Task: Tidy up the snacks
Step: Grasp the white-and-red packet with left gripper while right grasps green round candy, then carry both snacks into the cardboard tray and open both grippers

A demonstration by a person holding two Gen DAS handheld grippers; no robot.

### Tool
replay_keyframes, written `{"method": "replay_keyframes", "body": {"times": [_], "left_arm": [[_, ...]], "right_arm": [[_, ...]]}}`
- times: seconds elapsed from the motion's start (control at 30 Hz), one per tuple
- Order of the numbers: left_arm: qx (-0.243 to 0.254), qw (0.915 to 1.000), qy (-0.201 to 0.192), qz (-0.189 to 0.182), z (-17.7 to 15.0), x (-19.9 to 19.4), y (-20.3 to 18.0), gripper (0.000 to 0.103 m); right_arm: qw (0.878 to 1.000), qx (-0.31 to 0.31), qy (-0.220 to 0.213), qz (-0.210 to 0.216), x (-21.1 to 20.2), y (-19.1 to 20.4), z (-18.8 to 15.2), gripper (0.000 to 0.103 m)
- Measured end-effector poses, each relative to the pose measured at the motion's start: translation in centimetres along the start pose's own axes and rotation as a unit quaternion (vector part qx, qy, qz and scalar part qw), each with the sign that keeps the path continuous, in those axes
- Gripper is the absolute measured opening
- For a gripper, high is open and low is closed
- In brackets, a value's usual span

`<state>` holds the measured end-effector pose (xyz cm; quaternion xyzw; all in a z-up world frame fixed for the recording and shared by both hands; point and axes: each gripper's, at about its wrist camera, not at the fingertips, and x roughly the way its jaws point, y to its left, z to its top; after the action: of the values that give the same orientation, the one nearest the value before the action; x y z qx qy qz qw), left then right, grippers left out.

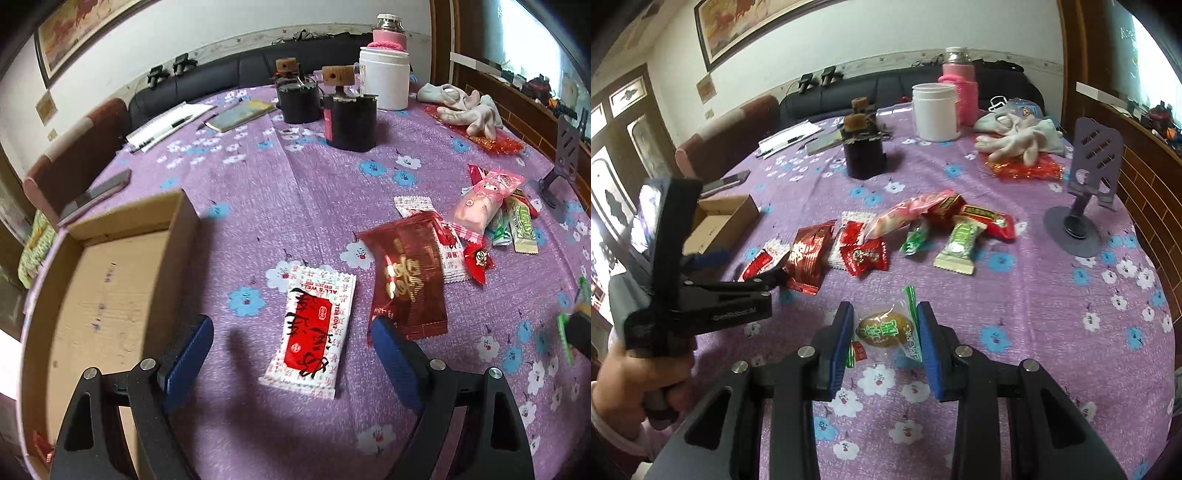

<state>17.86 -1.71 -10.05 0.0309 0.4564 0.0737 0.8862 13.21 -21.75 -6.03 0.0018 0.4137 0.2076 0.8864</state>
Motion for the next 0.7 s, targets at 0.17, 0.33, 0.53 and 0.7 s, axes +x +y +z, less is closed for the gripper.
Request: {"method": "replay_keyframes", "body": {"times": [0.17,0.33,0.53,0.7], "left_arm": [[0.016,0.9995,-0.007,-0.026,0.3,-0.2,-0.8,0.056],[0.014,0.9981,-0.001,-0.060,0.8,0.0,-1.2,0.038],[-0.021,0.9947,-0.006,-0.100,0.0,-0.4,0.5,0.029],[-0.046,0.9893,-0.015,-0.138,-1.4,-2.0,1.8,0.012]], "right_arm": [[1.000,0.008,-0.001,0.004,0.0,-0.2,-0.2,0.034],[1.000,0.012,0.000,0.009,-0.2,0.0,-0.4,0.034],[1.000,0.011,-0.011,0.008,-1.3,0.2,-0.2,0.034],[1.000,0.004,-0.019,0.009,-2.4,1.0,-0.3,0.034]]}}
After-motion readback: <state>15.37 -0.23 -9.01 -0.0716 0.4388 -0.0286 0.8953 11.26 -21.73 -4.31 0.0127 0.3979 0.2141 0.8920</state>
